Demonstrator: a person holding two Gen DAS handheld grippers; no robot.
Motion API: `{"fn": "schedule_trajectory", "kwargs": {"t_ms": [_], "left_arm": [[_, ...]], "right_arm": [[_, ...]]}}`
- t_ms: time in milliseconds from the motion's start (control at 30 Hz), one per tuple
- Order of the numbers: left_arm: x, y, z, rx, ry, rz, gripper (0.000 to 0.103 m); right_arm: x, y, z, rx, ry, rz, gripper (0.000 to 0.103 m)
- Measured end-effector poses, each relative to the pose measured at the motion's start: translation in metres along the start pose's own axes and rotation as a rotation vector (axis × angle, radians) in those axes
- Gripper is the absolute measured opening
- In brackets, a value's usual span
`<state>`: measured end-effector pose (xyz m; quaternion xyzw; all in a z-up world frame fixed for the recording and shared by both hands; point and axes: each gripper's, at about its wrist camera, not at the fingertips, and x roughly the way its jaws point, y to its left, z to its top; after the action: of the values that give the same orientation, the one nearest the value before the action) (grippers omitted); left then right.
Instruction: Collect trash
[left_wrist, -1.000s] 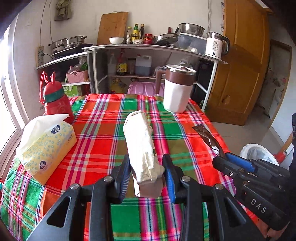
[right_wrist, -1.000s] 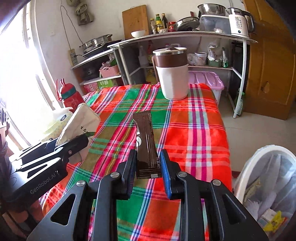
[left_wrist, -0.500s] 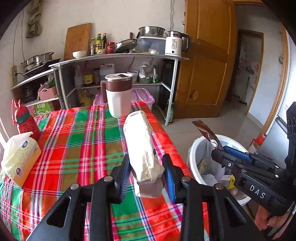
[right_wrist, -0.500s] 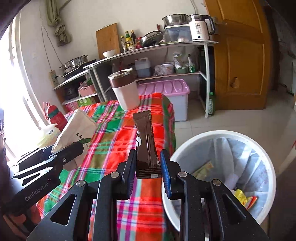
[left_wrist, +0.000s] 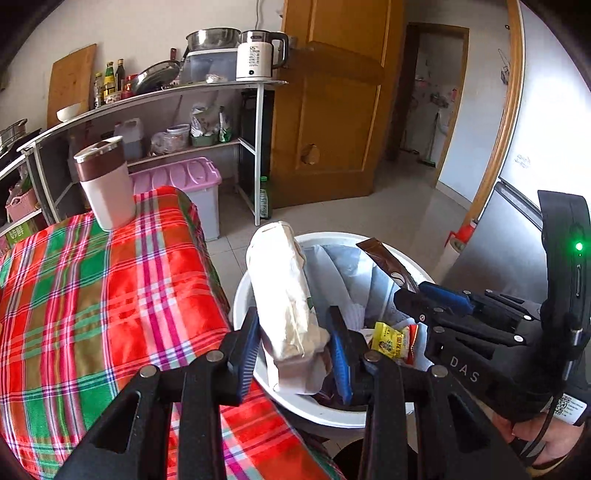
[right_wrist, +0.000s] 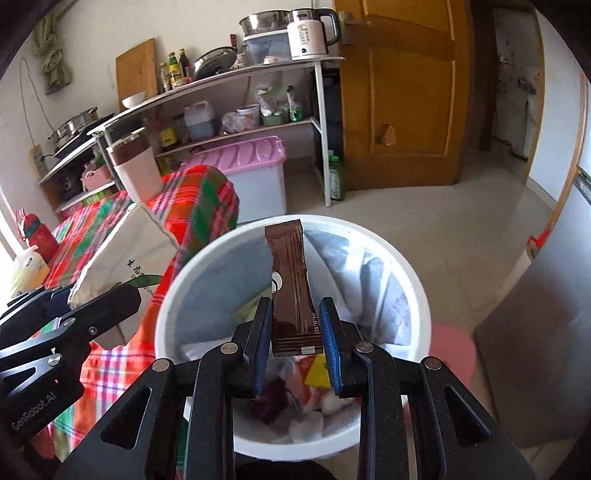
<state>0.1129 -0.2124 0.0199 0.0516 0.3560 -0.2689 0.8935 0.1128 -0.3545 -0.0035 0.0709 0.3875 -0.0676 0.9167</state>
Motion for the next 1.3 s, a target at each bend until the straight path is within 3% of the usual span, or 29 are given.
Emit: {"fn": "schedule_trajectory", "kwargs": {"t_ms": [167,333,400,467,667,933,1300], "left_arm": [[0.018,-0.016,-0.005,0.011,0.050,-0.018,0.043],[0.021,-0.019,-0.007,0.019,0.061,-0.009,0.045],[0.019,-0.018,-0.007,0.020,0.057,0.001,0.055],[0.017,-0.014,-0.008,0.009,0.055,-0.001,0.057],[0.003,-0.006,-0.013,-0.003,0.027,0.002,0.061],[-0.020,0.002,-0.027,-0.011,-0.028,0.074,0.065],[-0.036,0.005,-0.046,-0.034,-0.047,0.101,0.066]], "right_arm": [[0.013,-0.018,-0.004,-0.001,0.044,-0.063,0.027],[0.022,-0.027,-0.008,0.001,0.082,-0.054,0.028],[0.023,-0.028,-0.011,-0.001,0.085,-0.056,0.035],[0.021,-0.028,-0.014,0.008,0.082,-0.052,0.038],[0.006,-0.024,-0.019,0.045,0.029,-0.048,0.042],[-0.034,-0.010,-0.036,0.075,-0.102,-0.045,0.045],[-0.062,0.010,-0.059,0.071,-0.161,-0.058,0.046]]}}
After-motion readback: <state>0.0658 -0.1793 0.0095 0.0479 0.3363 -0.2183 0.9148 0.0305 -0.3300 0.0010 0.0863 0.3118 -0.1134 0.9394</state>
